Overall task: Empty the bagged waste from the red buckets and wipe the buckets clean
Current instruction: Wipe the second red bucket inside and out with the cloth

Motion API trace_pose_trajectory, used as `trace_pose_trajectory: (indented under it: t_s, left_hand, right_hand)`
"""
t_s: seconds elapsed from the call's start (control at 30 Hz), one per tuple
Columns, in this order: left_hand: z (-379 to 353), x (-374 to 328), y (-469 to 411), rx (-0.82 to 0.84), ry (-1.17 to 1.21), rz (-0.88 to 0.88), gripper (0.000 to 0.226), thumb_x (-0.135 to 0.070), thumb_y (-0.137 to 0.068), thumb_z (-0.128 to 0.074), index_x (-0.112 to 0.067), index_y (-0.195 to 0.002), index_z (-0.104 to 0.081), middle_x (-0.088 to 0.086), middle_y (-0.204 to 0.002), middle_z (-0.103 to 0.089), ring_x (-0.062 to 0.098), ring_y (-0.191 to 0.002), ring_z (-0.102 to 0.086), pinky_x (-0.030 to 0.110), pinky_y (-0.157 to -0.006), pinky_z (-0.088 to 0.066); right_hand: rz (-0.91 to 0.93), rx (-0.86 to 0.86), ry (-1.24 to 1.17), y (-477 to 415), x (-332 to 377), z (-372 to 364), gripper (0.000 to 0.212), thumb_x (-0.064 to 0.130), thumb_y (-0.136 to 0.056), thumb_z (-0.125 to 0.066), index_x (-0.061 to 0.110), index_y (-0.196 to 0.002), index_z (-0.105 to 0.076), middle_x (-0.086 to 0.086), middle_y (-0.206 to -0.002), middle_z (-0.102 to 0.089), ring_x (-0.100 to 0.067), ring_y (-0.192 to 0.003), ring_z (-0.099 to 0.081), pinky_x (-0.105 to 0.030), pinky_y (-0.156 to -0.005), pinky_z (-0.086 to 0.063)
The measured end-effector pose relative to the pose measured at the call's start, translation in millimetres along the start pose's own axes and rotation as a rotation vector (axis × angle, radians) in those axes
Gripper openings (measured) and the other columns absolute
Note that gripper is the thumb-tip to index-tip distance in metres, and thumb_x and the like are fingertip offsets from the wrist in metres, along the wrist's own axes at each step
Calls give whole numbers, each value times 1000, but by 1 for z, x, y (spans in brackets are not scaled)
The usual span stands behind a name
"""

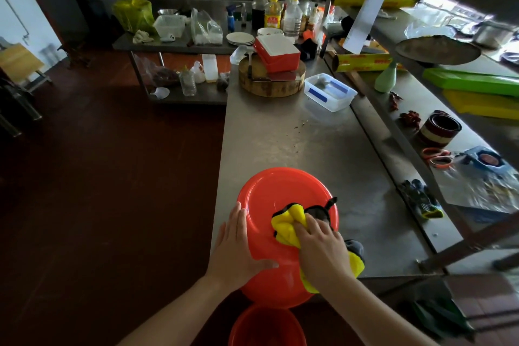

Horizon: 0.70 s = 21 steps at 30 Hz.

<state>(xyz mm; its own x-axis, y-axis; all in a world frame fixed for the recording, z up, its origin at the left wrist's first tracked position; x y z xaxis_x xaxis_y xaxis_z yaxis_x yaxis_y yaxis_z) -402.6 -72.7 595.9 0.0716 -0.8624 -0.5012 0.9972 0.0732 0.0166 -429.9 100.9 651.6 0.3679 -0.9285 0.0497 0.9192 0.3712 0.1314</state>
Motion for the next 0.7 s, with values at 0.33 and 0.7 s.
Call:
trace_pose_trajectory:
  t_s: [0.33, 0.7]
  left_hand:
    - [-3, 3, -2, -31, 22, -2, 144, -105, -58, -42, -16, -161, 7, -4, -168, 16, 6, -152, 17, 43, -126, -12]
    - [-5, 4, -5, -3, -3, -11, 145, -103, -57, -45, -24, -154, 28, -4, -165, 26, 8, -150, 26, 43, -127, -1]
  right_hand:
    - [137, 52, -56, -16, 53, -3, 62, 29, -95, -57, 34, -152, -33, 5, -160, -24, -23, -141, -30, -41, -107, -38]
    - [-1, -12, 25, -111, 64, 18, 54, 16, -98, -52, 25, -149, -40, -6, -156, -28, -33, -135, -34, -49, -102, -40]
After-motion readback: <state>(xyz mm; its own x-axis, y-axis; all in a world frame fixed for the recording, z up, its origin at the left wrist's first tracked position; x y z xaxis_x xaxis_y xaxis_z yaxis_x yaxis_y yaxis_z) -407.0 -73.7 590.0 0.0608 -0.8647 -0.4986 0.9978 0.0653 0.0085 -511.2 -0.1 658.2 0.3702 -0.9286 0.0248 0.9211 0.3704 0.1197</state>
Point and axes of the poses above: each hand's wrist, its own y-axis away from the middle knuckle, its own z-axis out of the back of the hand, x = y × z, the point moved 10 cm from there along -y, towards the middle knuckle
